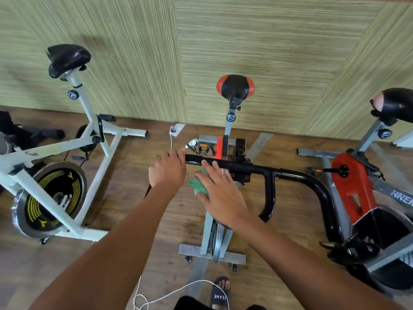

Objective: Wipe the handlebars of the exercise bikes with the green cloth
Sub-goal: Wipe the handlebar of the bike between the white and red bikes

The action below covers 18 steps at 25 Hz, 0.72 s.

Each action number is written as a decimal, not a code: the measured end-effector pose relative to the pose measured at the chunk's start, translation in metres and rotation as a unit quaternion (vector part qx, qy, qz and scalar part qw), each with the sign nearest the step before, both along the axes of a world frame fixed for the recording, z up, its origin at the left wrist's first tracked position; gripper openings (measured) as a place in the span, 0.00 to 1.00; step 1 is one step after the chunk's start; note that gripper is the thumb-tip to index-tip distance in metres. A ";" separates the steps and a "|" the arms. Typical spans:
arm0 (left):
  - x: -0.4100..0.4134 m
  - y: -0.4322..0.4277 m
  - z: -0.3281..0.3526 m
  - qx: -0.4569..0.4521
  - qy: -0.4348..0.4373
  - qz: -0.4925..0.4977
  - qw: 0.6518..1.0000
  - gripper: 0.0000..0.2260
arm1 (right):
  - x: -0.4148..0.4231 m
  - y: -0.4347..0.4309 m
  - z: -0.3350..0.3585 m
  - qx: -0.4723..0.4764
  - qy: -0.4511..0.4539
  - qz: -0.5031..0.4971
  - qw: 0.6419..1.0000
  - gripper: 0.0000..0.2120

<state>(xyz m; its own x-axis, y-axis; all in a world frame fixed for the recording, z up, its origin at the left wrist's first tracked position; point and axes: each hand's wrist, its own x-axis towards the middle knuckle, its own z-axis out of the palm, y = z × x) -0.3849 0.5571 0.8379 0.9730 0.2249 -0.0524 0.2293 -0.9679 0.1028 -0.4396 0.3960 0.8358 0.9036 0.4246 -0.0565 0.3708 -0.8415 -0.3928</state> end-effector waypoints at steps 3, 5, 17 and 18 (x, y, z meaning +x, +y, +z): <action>0.000 0.001 -0.002 0.010 0.012 -0.006 1.000 0.25 | 0.018 0.006 0.006 0.006 0.014 -0.032 0.999 0.23; 0.001 -0.001 -0.003 -0.012 -0.003 0.012 1.000 0.23 | -0.001 0.006 0.007 0.056 0.034 -0.019 0.998 0.23; 0.001 -0.008 0.000 -0.042 0.003 0.066 0.997 0.23 | 0.005 -0.087 0.062 0.251 0.048 -0.275 0.927 0.19; 0.002 -0.011 0.003 -0.026 0.003 0.079 0.997 0.23 | 0.013 -0.100 0.059 0.204 0.013 -0.308 0.929 0.19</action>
